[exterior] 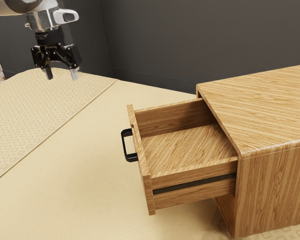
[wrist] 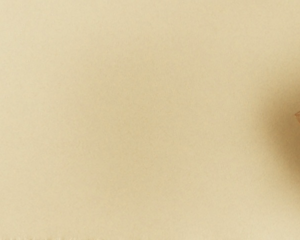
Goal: Push the drawer handle with one arm to close the drawer
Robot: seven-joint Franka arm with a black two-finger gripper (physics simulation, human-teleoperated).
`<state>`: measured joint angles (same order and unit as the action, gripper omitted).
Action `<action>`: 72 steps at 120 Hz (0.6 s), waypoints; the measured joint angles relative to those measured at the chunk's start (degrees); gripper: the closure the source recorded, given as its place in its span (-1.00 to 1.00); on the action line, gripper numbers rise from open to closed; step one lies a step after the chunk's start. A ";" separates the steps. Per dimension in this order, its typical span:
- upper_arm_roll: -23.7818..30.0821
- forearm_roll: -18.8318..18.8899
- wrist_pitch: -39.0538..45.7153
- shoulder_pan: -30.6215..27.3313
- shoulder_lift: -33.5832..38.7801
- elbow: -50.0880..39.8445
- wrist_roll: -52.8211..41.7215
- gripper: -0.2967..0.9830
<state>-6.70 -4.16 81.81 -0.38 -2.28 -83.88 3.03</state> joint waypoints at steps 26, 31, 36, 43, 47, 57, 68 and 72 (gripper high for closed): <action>2.21 5.34 9.71 0.62 11.42 -23.22 -2.18 -0.53; 2.42 6.21 12.19 1.84 10.51 -25.05 -3.03 -0.52; 2.52 6.76 14.76 2.66 9.86 -27.03 -4.17 -0.51; 2.61 7.29 18.11 3.37 12.77 -33.10 -5.93 -0.49; 2.60 7.50 20.13 3.43 14.74 -36.94 -7.06 -0.47; 2.79 8.03 24.45 4.10 15.71 -40.41 -9.96 -0.35; -2.49 8.50 28.60 11.93 14.12 -40.41 -13.35 -0.20; -6.79 8.93 29.76 16.73 13.78 -40.21 -14.47 -0.16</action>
<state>-13.49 4.76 111.57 16.35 11.50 -124.10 -11.44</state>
